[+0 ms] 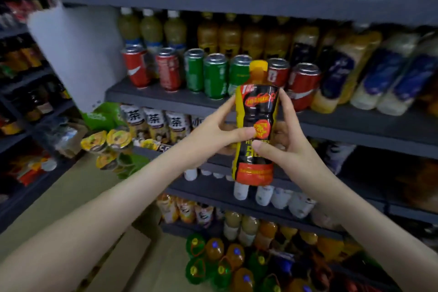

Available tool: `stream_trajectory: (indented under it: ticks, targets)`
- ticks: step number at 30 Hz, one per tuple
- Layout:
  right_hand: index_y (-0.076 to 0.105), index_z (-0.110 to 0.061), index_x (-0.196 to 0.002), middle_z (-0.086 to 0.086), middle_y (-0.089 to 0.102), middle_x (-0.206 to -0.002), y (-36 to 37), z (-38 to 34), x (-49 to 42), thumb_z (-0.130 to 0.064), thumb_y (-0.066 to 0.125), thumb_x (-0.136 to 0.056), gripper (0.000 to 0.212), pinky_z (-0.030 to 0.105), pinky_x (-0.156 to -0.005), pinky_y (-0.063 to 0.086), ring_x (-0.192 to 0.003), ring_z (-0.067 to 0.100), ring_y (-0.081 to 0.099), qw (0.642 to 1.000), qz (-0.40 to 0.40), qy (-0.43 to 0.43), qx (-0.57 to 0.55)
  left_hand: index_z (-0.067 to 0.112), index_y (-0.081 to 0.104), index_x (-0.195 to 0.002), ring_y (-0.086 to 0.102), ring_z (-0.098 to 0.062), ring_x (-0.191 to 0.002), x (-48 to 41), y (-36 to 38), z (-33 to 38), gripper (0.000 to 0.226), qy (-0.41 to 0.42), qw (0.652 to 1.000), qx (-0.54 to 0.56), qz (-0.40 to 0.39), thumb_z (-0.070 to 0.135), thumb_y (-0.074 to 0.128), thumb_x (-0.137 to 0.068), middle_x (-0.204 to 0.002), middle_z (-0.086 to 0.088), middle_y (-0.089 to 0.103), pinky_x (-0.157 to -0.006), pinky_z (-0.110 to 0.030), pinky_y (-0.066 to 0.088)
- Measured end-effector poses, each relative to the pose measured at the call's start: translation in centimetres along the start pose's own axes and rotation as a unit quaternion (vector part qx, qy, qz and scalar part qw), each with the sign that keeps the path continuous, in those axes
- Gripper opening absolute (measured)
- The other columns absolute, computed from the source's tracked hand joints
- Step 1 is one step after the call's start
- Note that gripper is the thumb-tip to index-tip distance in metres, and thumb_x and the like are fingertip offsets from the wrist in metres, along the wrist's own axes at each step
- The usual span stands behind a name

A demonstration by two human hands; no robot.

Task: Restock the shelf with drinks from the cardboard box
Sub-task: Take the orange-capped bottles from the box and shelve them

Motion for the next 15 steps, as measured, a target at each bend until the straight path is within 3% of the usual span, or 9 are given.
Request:
stream_trajectory:
  ticks: [3,6,9,12,15]
  targets:
    - [0.017,-0.042,-0.148,-0.009,0.058,-0.130,-2.2,-2.0,-0.1,-0.027,0.072,-0.076,0.091,0.021,-0.082,0.051,-0.112,0.005,0.060,0.999,0.037,-0.018,0.012,0.054,0.027,-0.137,0.068,-0.031,-0.099,-1.5,1.0,3.2,0.083,0.054,0.998,-0.029,-0.026,0.034,0.078,-0.076,-0.115,0.000,0.069,-0.083,-0.050,0.056]
    - [0.040,-0.029,-0.138,-0.011,0.065,-0.120,-4.2,-4.2,-0.9,-0.032,0.077,-0.067,0.079,0.032,-0.088,0.051,-0.109,0.006,0.063,0.996,0.067,-0.027,0.044,0.046,0.023,-0.140,0.070,-0.010,-0.087,-2.7,1.7,6.4,0.085,0.105,0.993,-0.039,-0.035,0.021,0.071,-0.075,-0.092,0.007,0.074,-0.072,-0.023,0.054]
    - [0.049,-0.024,-0.130,-0.007,0.068,-0.117,-6.1,-7.0,-1.8,-0.031,0.080,-0.060,0.077,0.038,-0.091,0.052,-0.108,0.010,0.064,0.992,0.099,-0.051,0.055,0.043,0.021,-0.145,0.070,-0.007,-0.082,-3.7,2.1,9.9,0.081,0.154,0.985,-0.055,-0.050,0.019,0.066,-0.083,-0.088,0.007,0.074,-0.070,-0.020,0.053]
    - [0.050,-0.019,-0.131,-0.004,0.067,-0.118,-8.3,-10.0,-2.9,-0.027,0.081,-0.058,0.079,0.042,-0.094,0.051,-0.109,0.014,0.063,0.983,0.142,-0.096,0.067,0.050,0.035,-0.134,0.068,-0.013,-0.099,-4.9,1.4,13.9,0.054,0.214,0.974,-0.072,-0.027,0.035,0.059,-0.087,-0.102,0.007,0.072,-0.087,-0.038,0.056]
    - [0.050,-0.017,-0.131,-0.005,0.068,-0.115,-10.1,-12.9,-4.0,-0.021,0.080,-0.059,0.078,0.036,-0.090,0.052,-0.107,0.013,0.064,0.969,0.184,-0.148,0.066,0.038,0.047,-0.135,0.056,-0.004,-0.114,-6.5,-0.6,17.2,0.043,0.301,0.936,-0.173,0.066,0.036,0.057,-0.093,-0.121,0.011,0.062,-0.098,-0.032,0.048]
Point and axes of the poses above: each hand's wrist, its own x-axis away from the middle knuckle, its own y-axis out of the palm, z = x × y, the point moved 5 cm from there along -x, towards the middle knuckle
